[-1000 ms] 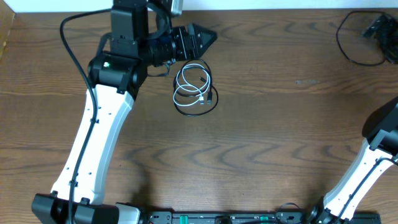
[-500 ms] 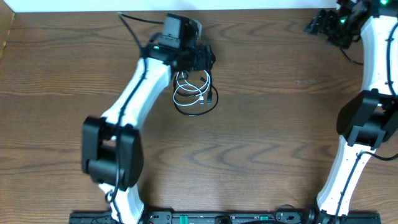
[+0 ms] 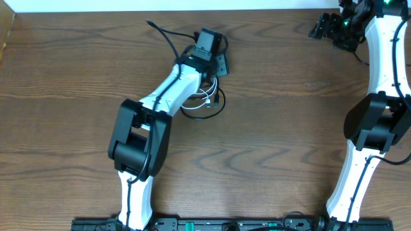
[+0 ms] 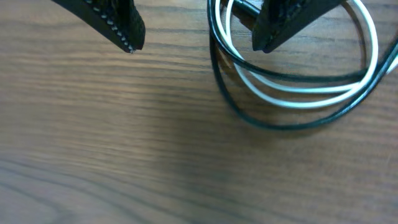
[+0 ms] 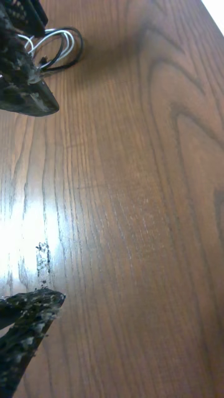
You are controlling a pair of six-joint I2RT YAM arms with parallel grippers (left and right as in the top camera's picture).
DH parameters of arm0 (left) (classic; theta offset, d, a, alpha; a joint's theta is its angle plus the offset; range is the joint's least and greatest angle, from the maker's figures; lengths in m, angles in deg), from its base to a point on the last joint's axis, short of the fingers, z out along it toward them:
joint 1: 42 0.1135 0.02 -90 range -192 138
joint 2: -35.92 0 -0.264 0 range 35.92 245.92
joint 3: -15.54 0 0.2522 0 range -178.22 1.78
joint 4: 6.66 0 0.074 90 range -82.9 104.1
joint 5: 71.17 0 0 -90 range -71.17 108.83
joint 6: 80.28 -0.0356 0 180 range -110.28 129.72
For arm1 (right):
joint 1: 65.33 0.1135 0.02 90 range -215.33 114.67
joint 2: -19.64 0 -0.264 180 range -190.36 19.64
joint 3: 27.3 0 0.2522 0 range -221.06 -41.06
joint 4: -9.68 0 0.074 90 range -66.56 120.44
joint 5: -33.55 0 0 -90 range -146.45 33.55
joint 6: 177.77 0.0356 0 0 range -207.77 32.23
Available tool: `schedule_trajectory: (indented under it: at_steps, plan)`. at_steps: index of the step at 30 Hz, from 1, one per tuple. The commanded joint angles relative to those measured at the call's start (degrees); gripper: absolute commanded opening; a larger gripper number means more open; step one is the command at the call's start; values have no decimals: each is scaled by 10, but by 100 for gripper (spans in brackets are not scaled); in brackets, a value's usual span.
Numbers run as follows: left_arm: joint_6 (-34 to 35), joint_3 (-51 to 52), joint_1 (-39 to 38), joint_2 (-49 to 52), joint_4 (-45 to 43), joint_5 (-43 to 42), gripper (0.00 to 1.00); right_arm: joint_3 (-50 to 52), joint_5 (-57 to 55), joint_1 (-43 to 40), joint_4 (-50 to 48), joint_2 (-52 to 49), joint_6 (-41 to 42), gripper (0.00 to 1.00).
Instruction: Untangle cables
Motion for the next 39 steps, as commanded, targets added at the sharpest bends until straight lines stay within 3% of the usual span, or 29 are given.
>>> schedule_trajectory:
  at_steps: [1,4,19,27,39]
  plan:
    - [39,2,-8,20,-5,76,53,7,-5,5,2,26,-10,84]
    - [42,2,-8,31,-14,78,47,10,-5,6,5,25,-10,82]
    - [42,2,-8,68,-28,78,45,11,-5,6,7,25,-10,81]
    - [42,3,-8,73,-28,78,36,11,-5,6,4,25,-10,81]
    - [41,2,-9,77,-26,77,7,11,-4,6,2,25,-10,82]
